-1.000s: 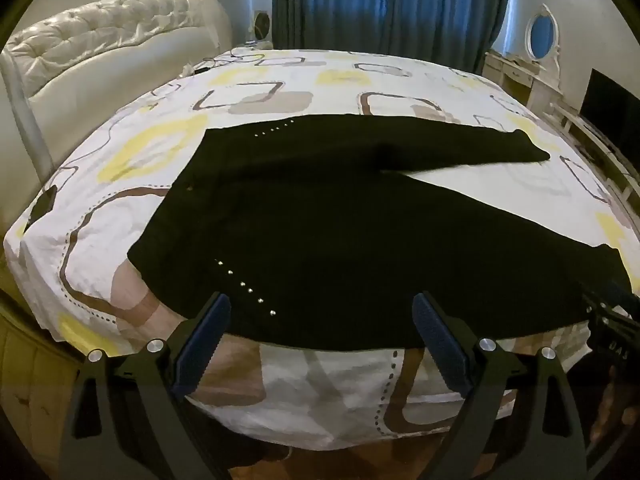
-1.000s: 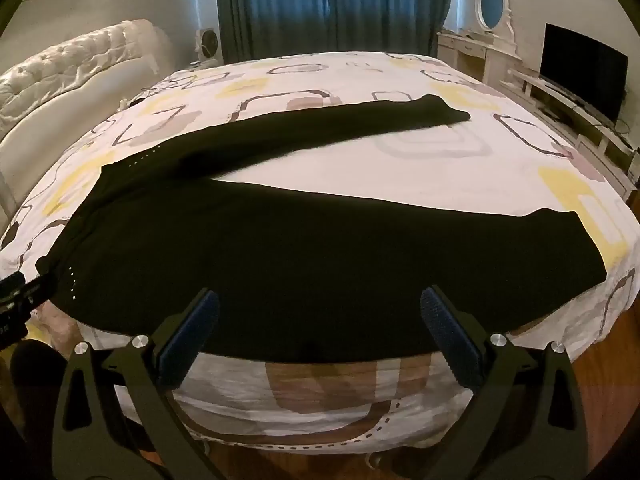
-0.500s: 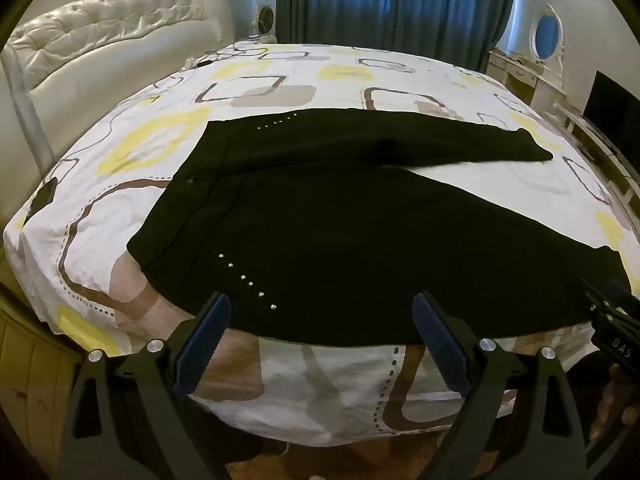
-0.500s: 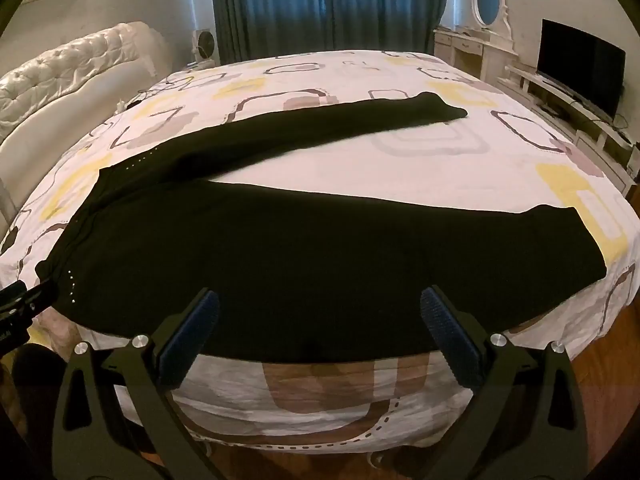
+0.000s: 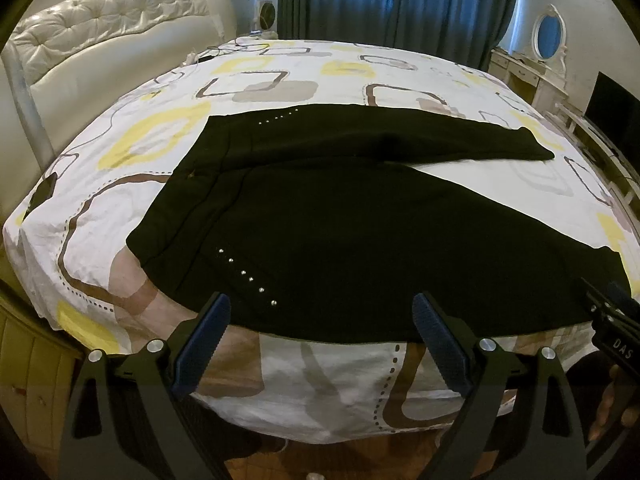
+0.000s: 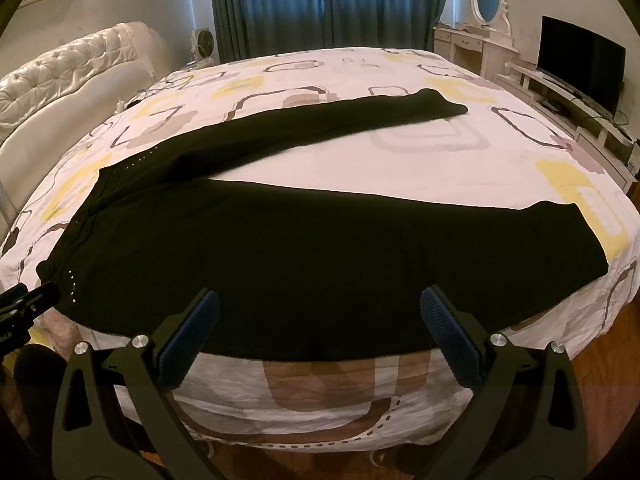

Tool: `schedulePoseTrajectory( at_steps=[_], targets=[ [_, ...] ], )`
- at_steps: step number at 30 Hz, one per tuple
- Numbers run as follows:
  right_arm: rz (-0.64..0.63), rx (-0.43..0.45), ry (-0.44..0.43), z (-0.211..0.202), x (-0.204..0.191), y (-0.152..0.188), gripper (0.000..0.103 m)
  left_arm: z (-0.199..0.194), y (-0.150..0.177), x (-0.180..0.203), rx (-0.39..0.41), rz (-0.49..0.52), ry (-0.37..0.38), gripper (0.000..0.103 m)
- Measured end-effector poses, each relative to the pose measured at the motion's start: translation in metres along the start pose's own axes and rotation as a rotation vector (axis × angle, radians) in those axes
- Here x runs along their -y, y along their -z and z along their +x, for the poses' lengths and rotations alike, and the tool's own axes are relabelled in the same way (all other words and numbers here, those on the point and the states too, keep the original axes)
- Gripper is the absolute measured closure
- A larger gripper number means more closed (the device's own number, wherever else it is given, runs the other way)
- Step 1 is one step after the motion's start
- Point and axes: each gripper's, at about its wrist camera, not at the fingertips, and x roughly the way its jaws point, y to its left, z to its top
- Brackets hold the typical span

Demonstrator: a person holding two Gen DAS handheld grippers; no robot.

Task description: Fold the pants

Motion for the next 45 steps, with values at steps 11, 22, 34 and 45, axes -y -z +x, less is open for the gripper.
schedulePoseTrajectory(
  at_steps=[11, 22, 34, 45],
  targets=[
    [0.004, -0.004, -0.001, 0.002, 0.003, 0.005, 0.002, 0.000, 0.002, 0.002, -0.017, -0.004, -0.002, 0.012],
    [0.004, -0.007, -0.001, 0.003, 0.003, 0.005, 0.002, 0.000, 0.002, 0.003, -0.024, -0.003, -0.001, 0.012],
    [0.005, -0.010, -0.001, 0.005, 0.003, 0.008, 0.002, 0.000, 0.002, 0.001, -0.026, -0.004, 0.001, 0.012],
    [0.008, -0.014, -0.002, 0.008, 0.003, 0.014, 0.002, 0.000, 0.002, 0.001, -0.027, -0.003, -0.001, 0.012]
  ],
)
